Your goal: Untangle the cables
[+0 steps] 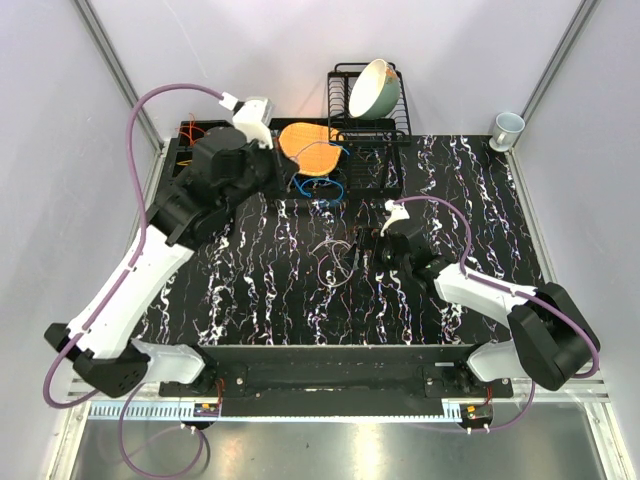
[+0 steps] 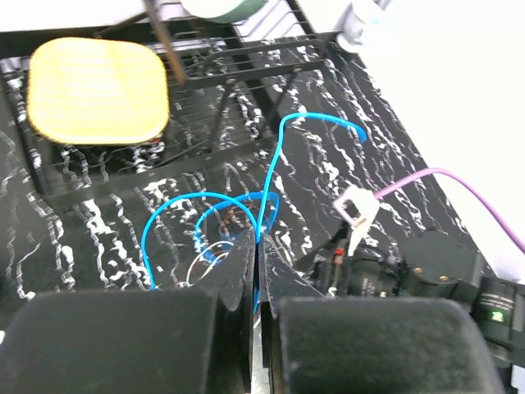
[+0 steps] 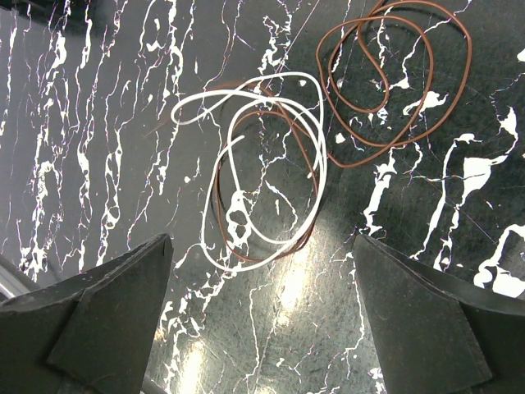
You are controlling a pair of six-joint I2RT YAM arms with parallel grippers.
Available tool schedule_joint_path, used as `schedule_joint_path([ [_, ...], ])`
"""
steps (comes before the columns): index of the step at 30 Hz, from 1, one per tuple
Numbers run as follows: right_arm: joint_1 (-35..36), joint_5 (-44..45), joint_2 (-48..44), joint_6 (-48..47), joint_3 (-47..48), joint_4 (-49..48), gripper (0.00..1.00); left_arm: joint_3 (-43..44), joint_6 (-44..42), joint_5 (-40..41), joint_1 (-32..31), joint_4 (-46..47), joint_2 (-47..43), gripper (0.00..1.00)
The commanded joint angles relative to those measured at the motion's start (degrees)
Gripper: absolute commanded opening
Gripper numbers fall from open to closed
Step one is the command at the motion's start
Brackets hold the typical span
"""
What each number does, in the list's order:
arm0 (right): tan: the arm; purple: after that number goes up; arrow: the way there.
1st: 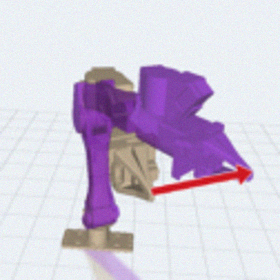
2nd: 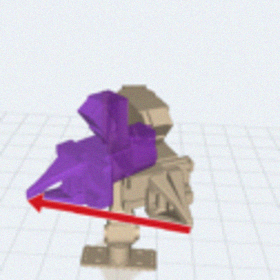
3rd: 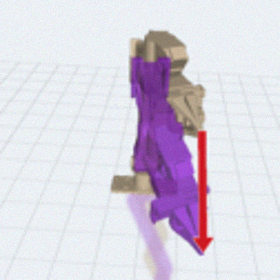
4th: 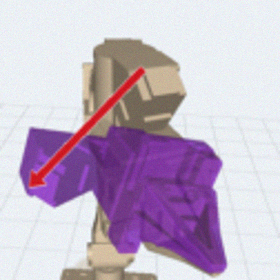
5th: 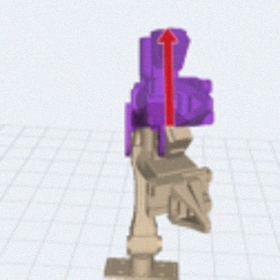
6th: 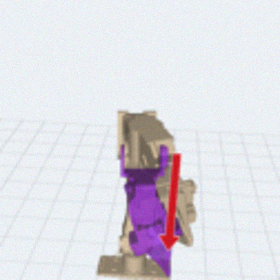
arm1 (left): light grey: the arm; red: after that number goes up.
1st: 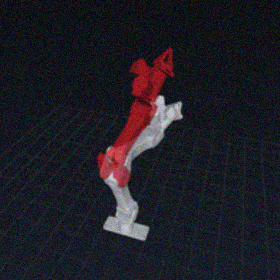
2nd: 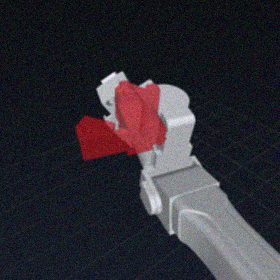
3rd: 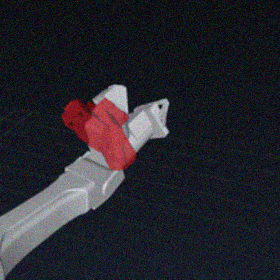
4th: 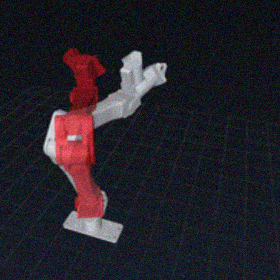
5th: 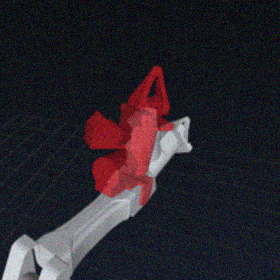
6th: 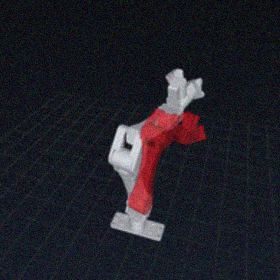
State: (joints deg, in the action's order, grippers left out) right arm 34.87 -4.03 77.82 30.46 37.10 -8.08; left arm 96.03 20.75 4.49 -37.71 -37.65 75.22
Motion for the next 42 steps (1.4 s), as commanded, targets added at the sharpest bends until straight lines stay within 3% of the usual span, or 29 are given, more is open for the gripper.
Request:
schedule_joint_path([
  [1, -0.24, 0.08, -0.04, -0.05, 2.27, -1.15, 0.97, -5.75, 0.25, 2.28, 2.02, 0.82, -2.62, 0.0],
  [18, -0.24, 0.17, 0.31, 0.04, 2.54, -0.89, 0.98, -18.32, 2.01, 2.37, 7.39, 2.23, -4.64, 0.0],
  [29, -0.33, 0.08, 0.4, 0.04, 2.71, -0.63, 0.98, -20.61, 2.45, -5.71, 19.34, 5.74, -5.17, 0.0],
  [32, -0.33, 0.25, 0.49, 0.04, 2.71, -0.63, 0.98, -19.83, 2.01, -7.83, 22.41, 7.59, -4.56, 0.09],
  [34, -0.33, 0.17, 0.4, 0.04, 2.71, -0.71, 0.98, -18.69, 1.92, -7.05, 24.61, 7.68, -3.68, 0.0],
  [42, -0.33, 0.17, 0.49, -0.05, 2.71, -0.71, 0.98, -11.05, 4.29, -2.12, 31.38, 8.29, 1.41, 0.0],
])
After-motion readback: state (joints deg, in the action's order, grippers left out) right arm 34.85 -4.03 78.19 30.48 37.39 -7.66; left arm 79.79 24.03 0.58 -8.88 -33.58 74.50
